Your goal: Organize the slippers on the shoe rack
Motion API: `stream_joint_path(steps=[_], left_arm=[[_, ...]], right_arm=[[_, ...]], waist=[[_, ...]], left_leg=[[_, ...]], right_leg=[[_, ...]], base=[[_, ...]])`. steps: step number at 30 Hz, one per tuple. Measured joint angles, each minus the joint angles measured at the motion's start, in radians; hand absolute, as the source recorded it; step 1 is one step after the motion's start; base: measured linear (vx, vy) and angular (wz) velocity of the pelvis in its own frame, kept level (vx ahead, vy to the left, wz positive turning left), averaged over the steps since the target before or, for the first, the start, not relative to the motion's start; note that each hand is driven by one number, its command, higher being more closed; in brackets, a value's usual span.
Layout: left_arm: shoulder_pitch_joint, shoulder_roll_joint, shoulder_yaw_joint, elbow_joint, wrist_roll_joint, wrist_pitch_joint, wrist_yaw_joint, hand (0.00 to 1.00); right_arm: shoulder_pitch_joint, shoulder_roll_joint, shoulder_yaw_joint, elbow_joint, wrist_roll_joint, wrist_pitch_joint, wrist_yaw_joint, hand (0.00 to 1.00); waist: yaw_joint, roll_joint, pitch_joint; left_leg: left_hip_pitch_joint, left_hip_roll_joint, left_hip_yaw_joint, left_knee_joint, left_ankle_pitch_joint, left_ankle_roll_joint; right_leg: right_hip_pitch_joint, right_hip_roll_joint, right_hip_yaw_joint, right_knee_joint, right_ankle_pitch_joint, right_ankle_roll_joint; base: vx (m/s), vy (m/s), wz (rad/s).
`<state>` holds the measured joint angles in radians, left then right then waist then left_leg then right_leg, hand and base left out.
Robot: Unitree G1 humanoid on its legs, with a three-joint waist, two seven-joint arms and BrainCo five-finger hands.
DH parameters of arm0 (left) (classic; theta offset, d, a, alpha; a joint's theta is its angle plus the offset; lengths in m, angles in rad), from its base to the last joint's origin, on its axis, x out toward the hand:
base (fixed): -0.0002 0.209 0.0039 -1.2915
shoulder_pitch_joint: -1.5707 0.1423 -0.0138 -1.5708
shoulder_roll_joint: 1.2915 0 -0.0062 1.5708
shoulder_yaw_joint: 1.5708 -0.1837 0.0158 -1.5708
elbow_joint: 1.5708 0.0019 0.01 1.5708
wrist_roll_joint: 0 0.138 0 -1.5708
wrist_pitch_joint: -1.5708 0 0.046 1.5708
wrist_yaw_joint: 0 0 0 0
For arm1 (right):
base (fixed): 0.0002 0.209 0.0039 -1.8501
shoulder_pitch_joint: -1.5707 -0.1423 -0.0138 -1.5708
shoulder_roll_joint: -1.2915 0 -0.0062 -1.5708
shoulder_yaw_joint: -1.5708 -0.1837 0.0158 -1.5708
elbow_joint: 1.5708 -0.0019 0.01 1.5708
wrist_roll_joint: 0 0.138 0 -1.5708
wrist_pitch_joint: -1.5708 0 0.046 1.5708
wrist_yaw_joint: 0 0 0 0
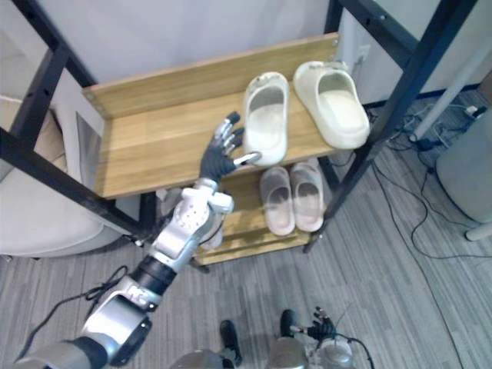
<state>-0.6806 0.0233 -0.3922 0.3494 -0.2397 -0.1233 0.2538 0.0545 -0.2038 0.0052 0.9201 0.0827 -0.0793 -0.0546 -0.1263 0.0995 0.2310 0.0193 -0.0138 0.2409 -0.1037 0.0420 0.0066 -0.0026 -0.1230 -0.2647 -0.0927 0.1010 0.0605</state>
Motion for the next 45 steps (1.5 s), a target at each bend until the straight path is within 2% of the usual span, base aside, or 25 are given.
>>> stream_joint_path(steps=[9, 15, 22, 31, 36, 41, 45], left_arm=[[-0.051, -0.029, -0.02, 0.038, 0.0, 0.0, 0.017, 0.0], [-0.09, -0.028, 0.004, 0.084, 0.0, -0.008, 0.029, 0.0], [-0.104, -0.007, 0.046, 0.097, 0.001, -0.017, 0.036, 0.0], [-0.107, 0.009, 0.052, 0.088, 0.003, 0.01, 0.018, 0.0], [-0.058, 0.038, 0.04, -0.067, 0.0, 0.012, -0.002, 0.0], [-0.017, 0.042, -0.056, -0.257, -0.048, -0.004, -0.053, 0.0], [0.058, 0.042, -0.122, -0.323, -0.097, -0.007, -0.087, 0.0]], right_arm=[[-0.004, 0.004, 0.0, 0.0, 0.005, 0.0, -0.004, 0.0], [-0.004, 0.004, 0.0, -0.004, 0.005, 0.0, -0.005, 0.0], [-0.004, 0.006, -0.002, -0.005, 0.006, 0.0, -0.005, 0.0], [-0.007, 0.011, -0.001, -0.006, 0.005, 0.0, -0.001, 0.0], [-0.012, 0.015, 0.001, -0.006, 0.006, 0.0, 0.004, 0.0], [0.004, 0.008, 0.009, -0.005, 0.005, 0.001, 0.014, 0.0], [0.012, 0.008, 0.01, -0.004, 0.005, 0.002, 0.015, 0.0]], waist=[[-0.025, -0.008, 0.005], [-0.028, -0.022, 0.014], [-0.032, -0.023, 0.014], [-0.033, -0.022, 0.014], [-0.027, -0.021, 0.014], [0.022, -0.019, -0.005], [0.027, -0.019, -0.035]], left_leg=[[-0.001, 0.003, 0.025, 0.0, -0.004, -0.004], [-0.001, 0.004, 0.037, 0.0, -0.006, -0.008], [-0.003, 0.004, 0.053, 0.0, -0.011, -0.012], [-0.001, 0.002, -0.004, 0.001, -0.004, -0.004], [0.0, 0.0, -0.037, 0.0, 0.005, -0.002], [0.001, -0.001, -0.075, 0.0, 0.01, -0.002], [0.006, -0.004, -0.099, 0.0, 0.011, -0.003]], right_leg=[[-0.013, 0.004, 0.022, 0.004, 0.0, 0.0], [-0.018, 0.004, 0.032, 0.002, 0.001, 0.0], [-0.03, 0.006, 0.051, 0.004, 0.002, 0.001], [0.0, 0.003, -0.003, 0.004, -0.004, 0.003], [0.018, -0.002, -0.035, 0.004, -0.008, 0.002], [0.04, -0.004, -0.064, 0.004, -0.017, 0.003], [0.058, -0.007, -0.091, 0.004, -0.025, 0.006]], base=[[0.01, -0.004, -0.07], [-0.01, -0.001, -0.04], [0.0, -0.001, -0.09], [0.0, -0.014, 0.16], [-0.03, -0.008, 0.22], [-0.02, 0.001, 0.24], [0.03, 0.005, 0.2]])
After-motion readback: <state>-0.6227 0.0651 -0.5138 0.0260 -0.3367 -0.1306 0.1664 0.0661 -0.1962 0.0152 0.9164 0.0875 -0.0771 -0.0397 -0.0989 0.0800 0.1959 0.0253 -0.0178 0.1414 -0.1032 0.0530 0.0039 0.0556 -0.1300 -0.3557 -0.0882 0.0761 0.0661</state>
